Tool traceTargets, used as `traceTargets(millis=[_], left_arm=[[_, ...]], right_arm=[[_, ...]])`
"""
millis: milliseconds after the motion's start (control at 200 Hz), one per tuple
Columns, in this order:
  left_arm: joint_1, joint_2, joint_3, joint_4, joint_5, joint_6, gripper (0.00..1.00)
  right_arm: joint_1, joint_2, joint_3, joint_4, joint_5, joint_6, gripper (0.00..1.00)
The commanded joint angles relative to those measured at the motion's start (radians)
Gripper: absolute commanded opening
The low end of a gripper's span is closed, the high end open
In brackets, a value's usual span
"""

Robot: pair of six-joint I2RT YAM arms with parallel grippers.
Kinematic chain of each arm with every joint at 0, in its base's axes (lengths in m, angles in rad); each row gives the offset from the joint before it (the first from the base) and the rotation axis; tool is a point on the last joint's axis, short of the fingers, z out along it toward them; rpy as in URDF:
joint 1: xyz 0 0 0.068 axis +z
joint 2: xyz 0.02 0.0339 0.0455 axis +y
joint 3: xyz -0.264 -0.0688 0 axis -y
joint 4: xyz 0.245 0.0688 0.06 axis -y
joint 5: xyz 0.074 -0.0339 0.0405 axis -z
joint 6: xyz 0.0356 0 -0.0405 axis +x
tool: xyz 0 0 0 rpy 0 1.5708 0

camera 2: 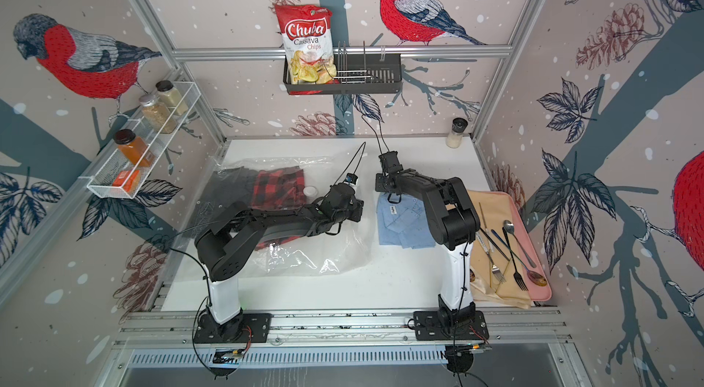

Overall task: Place the folded shirt into the vacuum bag
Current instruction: Pick up the shirt from the center of the board.

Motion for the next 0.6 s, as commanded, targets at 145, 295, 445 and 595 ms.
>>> traceTargets(millis=[145,295,445,595], left_arm=[[-0.011,0.003,0.007,0.020,0.011,0.009,0.00],[-0.013,-0.005,0.004,0.012,0.010,0.008,0.00],[-0.015,-0.013,0.006,0.008,0.011,0.009,0.00],[-0.015,-0.016,0.018,0.003,0.026,0.011,0.00]], right_arm=[[-0.021,-0.079,-0.110,-0.049,-0.139,0.033,0.00],[-0.029,-0.118,-0.149,-0.017,-0.174,0.040,0.00],[-0.045,-0.175,-0.196,0.014,-0.197,0.053,0.00],[-0.056,-0.252,-0.251,0.047,-0.215,0.067,0.00]])
